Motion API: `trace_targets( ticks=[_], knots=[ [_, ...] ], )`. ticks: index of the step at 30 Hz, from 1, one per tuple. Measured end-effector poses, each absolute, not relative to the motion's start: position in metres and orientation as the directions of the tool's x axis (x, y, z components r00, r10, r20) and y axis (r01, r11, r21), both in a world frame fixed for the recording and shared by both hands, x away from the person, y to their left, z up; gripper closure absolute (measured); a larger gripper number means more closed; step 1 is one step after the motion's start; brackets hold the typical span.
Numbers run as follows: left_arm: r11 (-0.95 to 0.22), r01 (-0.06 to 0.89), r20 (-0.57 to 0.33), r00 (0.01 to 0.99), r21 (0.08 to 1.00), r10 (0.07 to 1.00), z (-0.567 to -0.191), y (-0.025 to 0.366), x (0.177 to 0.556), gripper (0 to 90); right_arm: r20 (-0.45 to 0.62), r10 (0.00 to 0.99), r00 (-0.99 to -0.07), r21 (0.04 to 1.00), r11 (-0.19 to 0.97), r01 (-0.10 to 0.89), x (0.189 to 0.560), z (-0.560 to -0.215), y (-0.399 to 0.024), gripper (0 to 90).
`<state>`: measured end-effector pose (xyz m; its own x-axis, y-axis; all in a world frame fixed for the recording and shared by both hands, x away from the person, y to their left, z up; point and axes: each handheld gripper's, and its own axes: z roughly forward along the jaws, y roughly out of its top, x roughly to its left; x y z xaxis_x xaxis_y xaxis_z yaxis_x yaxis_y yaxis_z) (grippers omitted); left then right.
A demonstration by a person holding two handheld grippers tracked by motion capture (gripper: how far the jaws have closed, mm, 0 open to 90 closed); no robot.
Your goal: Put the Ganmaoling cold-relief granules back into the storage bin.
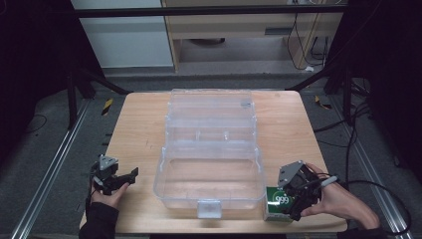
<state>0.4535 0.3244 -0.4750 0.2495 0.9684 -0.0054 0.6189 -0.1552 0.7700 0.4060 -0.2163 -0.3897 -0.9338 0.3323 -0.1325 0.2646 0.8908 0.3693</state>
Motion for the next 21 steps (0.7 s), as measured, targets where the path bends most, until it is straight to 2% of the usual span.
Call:
trace_targets(
  ticks=[21],
  knots=[
    [-0.159, 0.62, -0.003, 0.251, 0.768, 0.968, -0.475, 0.324, 0.454, 19.4, -0.104, 0.282, -0.954, 0.279, 0.929, 0.244, 0.408, -0.419, -0.204, 1.8]
  ],
)
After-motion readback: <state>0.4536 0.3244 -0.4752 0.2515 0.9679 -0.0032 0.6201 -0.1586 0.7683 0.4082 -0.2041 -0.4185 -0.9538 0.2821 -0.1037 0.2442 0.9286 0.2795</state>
